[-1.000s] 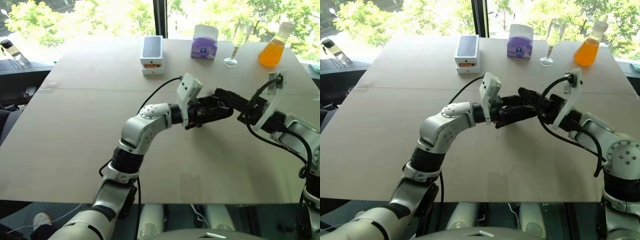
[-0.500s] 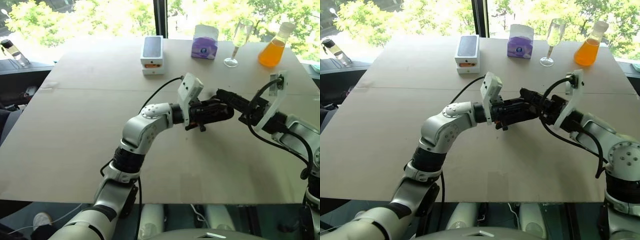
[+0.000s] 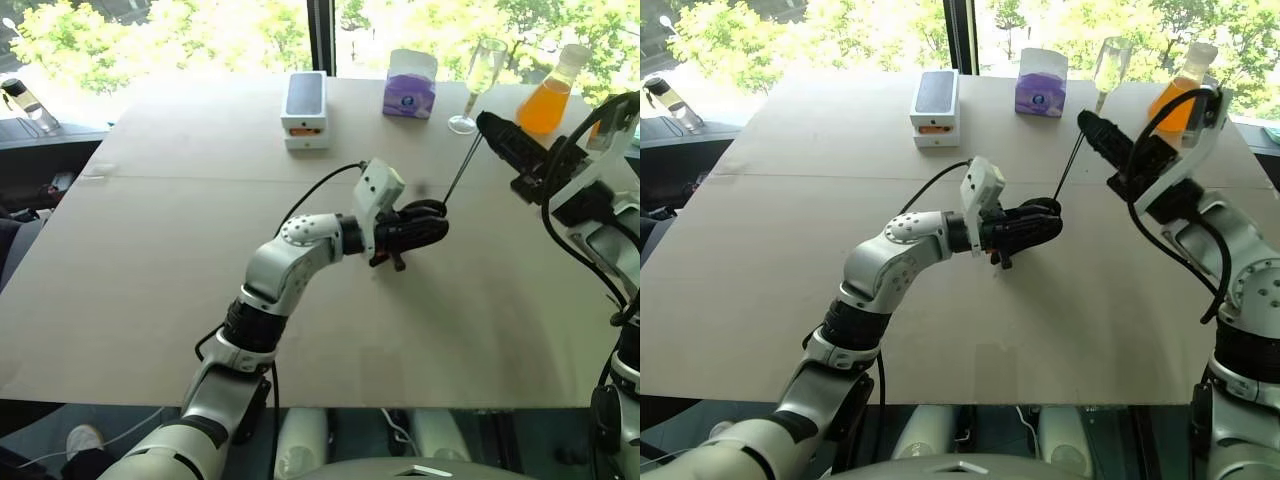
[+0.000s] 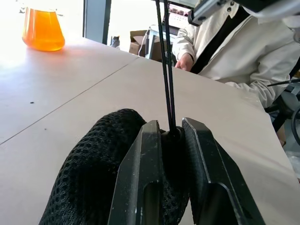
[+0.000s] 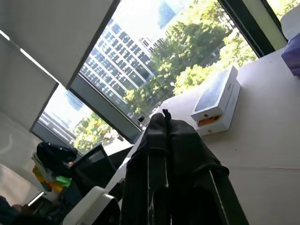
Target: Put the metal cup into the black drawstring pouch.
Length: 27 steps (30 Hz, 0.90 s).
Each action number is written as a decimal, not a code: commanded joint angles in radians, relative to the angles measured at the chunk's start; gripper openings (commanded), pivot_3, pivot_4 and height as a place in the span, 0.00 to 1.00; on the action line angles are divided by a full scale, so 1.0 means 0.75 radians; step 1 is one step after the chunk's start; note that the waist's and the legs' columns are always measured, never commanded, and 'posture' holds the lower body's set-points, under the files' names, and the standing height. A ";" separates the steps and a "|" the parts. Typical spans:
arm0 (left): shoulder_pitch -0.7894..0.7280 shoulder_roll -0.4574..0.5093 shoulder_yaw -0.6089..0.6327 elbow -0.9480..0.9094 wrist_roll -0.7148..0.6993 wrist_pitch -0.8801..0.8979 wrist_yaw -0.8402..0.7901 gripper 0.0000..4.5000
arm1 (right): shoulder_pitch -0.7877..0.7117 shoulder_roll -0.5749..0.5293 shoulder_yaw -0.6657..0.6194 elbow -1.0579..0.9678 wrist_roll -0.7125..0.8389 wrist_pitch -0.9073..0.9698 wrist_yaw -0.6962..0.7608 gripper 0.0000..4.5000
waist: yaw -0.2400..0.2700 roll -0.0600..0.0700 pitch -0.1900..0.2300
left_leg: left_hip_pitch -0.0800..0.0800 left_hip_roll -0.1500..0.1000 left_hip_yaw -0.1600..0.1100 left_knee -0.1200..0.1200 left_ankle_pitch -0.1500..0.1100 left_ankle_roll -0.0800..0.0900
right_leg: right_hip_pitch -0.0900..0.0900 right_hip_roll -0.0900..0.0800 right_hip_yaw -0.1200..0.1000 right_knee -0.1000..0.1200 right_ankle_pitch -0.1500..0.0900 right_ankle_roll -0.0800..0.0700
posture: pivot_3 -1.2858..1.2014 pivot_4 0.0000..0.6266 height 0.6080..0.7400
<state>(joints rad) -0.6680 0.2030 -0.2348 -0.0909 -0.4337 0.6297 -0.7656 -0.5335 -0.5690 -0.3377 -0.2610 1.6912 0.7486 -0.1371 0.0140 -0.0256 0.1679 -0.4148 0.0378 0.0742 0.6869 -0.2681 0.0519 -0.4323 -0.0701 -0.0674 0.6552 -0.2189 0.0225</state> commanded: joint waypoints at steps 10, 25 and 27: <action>0.044 0.115 -0.069 0.017 0.096 -0.040 -0.043 0.03 | -0.179 -0.090 -0.297 0.350 -0.234 -0.234 -0.077 0.00 | 0.002 0.002 0.000 | 0.000 0.000 0.000 0.000 0.000 0.000 | 0.000 0.000 0.000 0.000 0.000 0.000 | 0.52 0.24 0.98; 0.000 0.089 0.062 0.068 0.064 -0.081 -0.065 0.03 | 0.036 -0.093 -0.185 0.270 -0.506 -0.052 0.082 0.00 | -0.001 0.012 0.001 | 0.000 0.001 0.002 -0.001 -0.001 0.001 | 0.000 0.000 0.003 -0.001 0.000 0.000 | 0.52 0.24 0.98; -0.001 0.064 0.117 0.065 0.026 -0.049 -0.039 0.03 | 0.081 -0.085 -0.128 0.210 -0.554 -0.020 0.106 0.00 | -0.001 0.012 0.001 | -0.001 0.001 0.002 -0.001 -0.001 0.001 | 0.000 0.000 0.003 -0.002 0.000 0.001 | 0.52 0.24 0.98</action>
<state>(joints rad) -0.6540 0.2571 -0.1836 -0.0155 -0.3826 0.5877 -0.8070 -0.4670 -0.6212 -0.4300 -0.0452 1.2945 0.7234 -0.0805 0.0132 -0.0167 0.1686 -0.4152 0.0384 0.0760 0.6865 -0.2686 0.0529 -0.4323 -0.0704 -0.0650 0.6537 -0.2188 0.0229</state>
